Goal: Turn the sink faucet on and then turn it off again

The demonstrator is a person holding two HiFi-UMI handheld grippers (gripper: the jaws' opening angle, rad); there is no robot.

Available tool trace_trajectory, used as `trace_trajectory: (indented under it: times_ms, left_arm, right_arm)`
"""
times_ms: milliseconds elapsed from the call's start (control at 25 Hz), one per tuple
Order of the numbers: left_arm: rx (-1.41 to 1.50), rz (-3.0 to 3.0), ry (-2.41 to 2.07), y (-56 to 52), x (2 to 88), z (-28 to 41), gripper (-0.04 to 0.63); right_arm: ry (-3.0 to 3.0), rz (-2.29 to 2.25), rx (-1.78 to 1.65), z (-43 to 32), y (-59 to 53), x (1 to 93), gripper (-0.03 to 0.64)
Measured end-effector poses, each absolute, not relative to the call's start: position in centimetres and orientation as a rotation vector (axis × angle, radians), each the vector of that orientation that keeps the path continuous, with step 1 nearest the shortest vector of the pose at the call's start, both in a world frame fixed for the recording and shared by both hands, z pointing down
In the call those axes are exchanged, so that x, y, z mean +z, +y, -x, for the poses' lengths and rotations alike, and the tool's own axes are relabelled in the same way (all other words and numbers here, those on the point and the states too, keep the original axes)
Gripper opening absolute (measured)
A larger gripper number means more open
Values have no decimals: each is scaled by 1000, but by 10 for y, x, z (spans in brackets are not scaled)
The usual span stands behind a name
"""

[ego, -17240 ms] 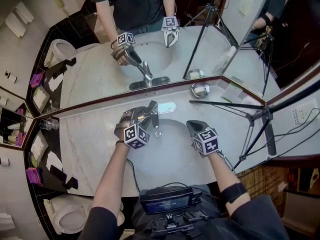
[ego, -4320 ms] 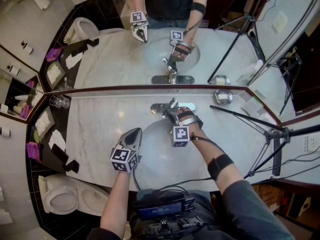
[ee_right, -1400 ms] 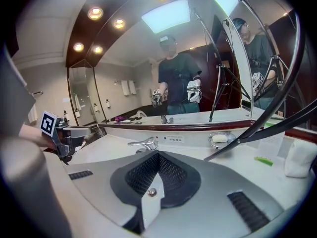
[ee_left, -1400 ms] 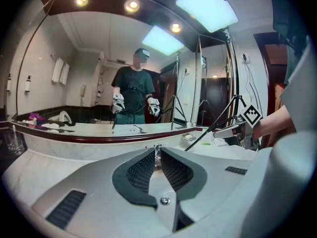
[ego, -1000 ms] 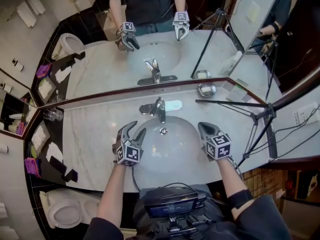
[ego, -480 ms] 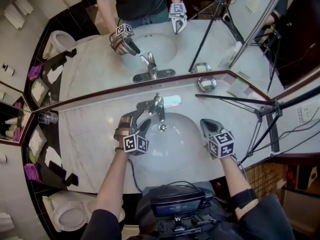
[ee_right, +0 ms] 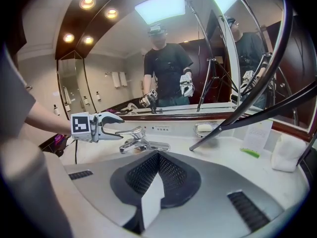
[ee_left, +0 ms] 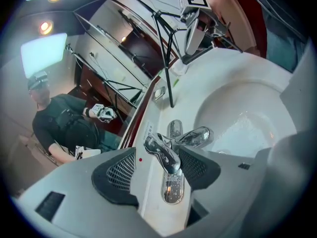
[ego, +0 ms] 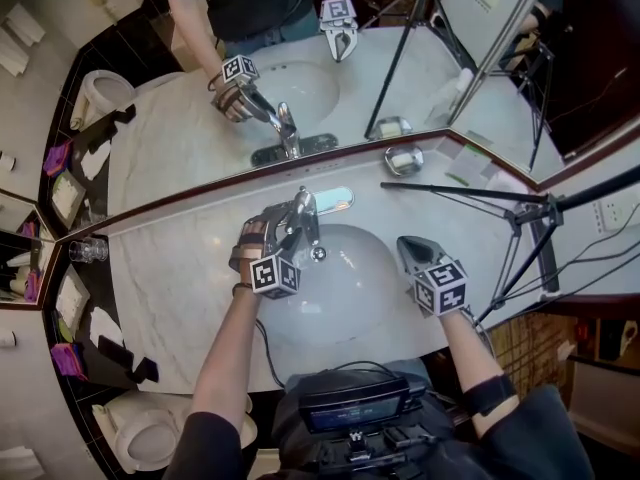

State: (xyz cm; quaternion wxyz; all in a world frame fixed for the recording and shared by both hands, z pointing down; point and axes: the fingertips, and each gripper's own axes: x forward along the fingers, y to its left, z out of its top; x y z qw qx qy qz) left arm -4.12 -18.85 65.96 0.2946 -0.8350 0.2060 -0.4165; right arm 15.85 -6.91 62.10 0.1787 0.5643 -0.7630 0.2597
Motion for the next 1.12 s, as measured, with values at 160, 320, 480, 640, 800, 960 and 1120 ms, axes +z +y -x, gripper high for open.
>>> trace_trajectory:
  times_ms: [160,320,480,640,800,960,1120]
  left_arm:
    - [-1127,2229,556,-196,663,37,270]
    - [-1136,2241,570,-203,661,29,236]
    - [-1160,2274,562,-206,665,24,230]
    - [-1165,2310,566,-204,667,21,142]
    - [-1174,2338,546,-206,668,20,140]
    - [-1178,2356,518,-206,677,21,138]
    - [-1183,2371,526,-207,673,19,137]
  right_arm:
    - [-2153,-1608,739,-162,-69,621,18]
    - [-2153,-1610,745,-161,-70,623,18]
    - [-2155,-1605,753,-159,-71,626,18]
    - [-2157,-1600,757,-157,-72,627,18]
    - [-2162,-1595,756,-157,-75,627,18]
    - [-2165,-1586,759,-153,-77,629,18]
    - [-2168,-1579,762,-150,-79,630,18]
